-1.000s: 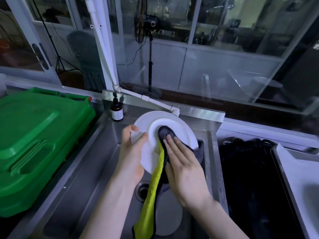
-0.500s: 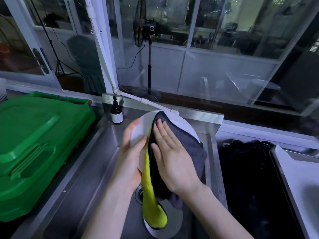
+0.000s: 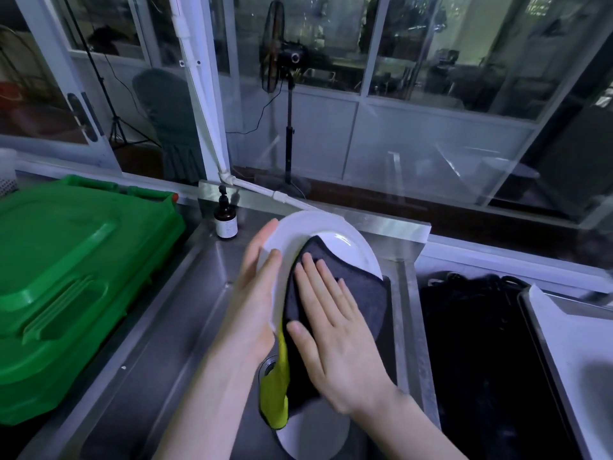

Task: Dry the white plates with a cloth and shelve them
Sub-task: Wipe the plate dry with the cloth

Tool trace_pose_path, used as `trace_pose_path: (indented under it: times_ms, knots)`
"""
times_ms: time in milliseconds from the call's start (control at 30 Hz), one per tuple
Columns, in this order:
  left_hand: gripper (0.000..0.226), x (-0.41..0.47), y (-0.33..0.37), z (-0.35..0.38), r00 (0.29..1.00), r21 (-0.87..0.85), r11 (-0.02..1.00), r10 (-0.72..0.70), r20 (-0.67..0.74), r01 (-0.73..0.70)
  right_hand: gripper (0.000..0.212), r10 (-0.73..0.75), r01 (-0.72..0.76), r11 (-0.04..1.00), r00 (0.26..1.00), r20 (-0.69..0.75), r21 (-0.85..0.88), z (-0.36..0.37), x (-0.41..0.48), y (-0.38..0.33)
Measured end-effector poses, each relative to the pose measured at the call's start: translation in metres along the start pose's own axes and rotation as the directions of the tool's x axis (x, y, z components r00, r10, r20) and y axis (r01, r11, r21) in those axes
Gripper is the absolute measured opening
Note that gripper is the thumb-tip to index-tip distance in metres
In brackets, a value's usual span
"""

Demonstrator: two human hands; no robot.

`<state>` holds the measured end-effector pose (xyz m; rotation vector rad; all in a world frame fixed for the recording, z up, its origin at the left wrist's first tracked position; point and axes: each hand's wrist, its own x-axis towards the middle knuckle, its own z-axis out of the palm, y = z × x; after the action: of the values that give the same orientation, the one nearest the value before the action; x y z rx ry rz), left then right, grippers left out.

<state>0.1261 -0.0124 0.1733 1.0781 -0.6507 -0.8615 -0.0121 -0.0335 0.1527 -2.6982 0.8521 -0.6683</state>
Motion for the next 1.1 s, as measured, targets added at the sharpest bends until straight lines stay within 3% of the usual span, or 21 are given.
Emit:
trace_pose_path:
  times_ms: [200, 400, 500, 600, 700, 800, 900, 1100]
  knots:
    - [0.045, -0.003, 0.007, 0.007, 0.997, -0.004, 1.000, 0.008, 0.076, -0.008, 0.058, 0.048, -0.045, 0.999, 0.989, -0.136, 0.024, -0.014, 0.044, 0.011]
    - [0.046, -0.005, 0.004, 0.002, 0.998, 0.052, 0.999, 0.009, 0.064, -0.013, 0.056, 0.224, -0.235, 0.971, 0.954, -0.199, -0.034, -0.028, 0.068, 0.031]
    - [0.043, -0.002, 0.004, 0.001, 0.997, 0.014, 0.999, 0.036, 0.074, -0.037, 0.058, 0.069, -0.082, 0.995, 0.980, -0.186, -0.063, -0.023, 0.056, 0.016]
    - [0.035, -0.004, 0.003, 0.002, 0.994, -0.082, 0.997, 0.005, 0.110, 0.004, 0.055, -0.113, 0.108, 0.992, 0.990, -0.079, -0.062, -0.017, 0.047, 0.006]
    - [0.045, -0.006, 0.002, 0.001, 0.991, -0.136, 0.990, -0.028, 0.135, 0.046, 0.057, -0.140, 0.136, 0.987, 0.989, -0.045, -0.089, -0.025, 0.053, 0.010]
    - [0.039, -0.005, 0.000, -0.005, 0.995, -0.084, 0.996, 0.007, 0.099, 0.001, 0.059, -0.064, 0.054, 0.990, 0.995, -0.073, -0.127, -0.034, 0.065, 0.019]
    - [0.042, -0.003, -0.002, -0.012, 0.999, -0.027, 1.000, -0.007, 0.049, 0.008, 0.055, 0.106, -0.113, 0.987, 0.992, -0.068, -0.117, -0.039, 0.073, 0.037]
    - [0.034, 0.001, -0.013, -0.019, 0.999, -0.107, 0.994, -0.036, 0.003, 0.036, 0.059, 0.272, -0.262, 0.942, 0.962, -0.023, 0.209, -0.029, 0.039, 0.060]
